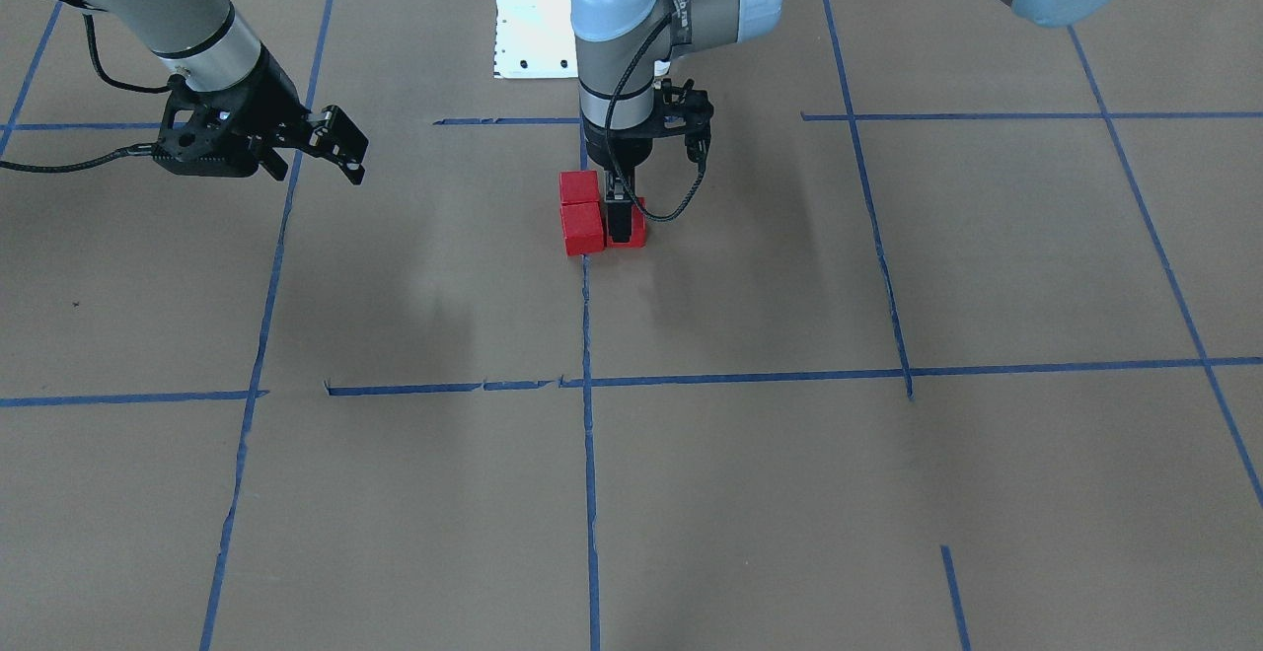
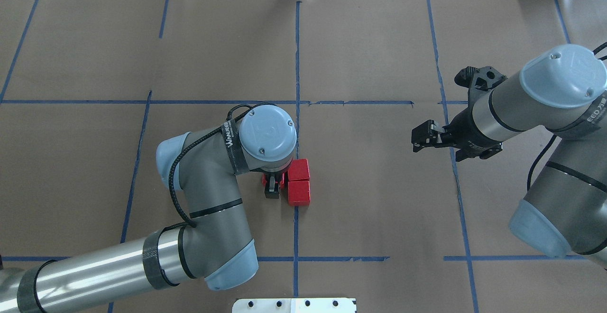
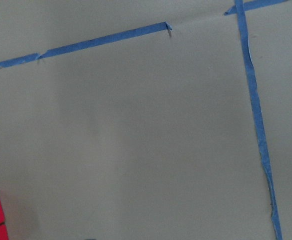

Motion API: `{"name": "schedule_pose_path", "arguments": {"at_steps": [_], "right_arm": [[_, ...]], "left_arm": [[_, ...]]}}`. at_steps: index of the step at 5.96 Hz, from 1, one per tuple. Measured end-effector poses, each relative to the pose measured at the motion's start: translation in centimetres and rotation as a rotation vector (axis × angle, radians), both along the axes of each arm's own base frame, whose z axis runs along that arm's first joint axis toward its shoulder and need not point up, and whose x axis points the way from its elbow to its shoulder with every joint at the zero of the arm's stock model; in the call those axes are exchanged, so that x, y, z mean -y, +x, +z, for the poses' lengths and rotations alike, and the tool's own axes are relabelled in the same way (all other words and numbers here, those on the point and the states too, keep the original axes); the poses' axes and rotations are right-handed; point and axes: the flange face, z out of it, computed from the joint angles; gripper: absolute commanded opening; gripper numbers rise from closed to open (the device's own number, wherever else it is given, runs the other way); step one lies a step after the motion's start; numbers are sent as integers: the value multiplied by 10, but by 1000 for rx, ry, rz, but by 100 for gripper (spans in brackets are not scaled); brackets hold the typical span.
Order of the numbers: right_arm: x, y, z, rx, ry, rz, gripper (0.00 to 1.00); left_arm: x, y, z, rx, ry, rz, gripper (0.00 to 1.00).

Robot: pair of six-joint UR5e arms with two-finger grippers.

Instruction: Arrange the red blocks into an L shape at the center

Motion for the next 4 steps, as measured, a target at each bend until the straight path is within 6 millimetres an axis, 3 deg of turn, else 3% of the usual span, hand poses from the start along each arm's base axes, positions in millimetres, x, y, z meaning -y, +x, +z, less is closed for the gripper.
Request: {"name": "schedule_pose_path", "arguments": {"at_steps": [1, 2, 4], "right_arm": [[1, 2, 2, -4, 0, 3, 100], [4, 8, 8, -13, -2, 12, 100], [8, 33, 32, -46, -1, 20, 100]], "left_arm": [[0, -36, -11, 17, 84, 64, 100], [-8, -76, 3, 46, 195, 164, 100], [-29, -152, 59, 141, 472, 444, 100]]}}
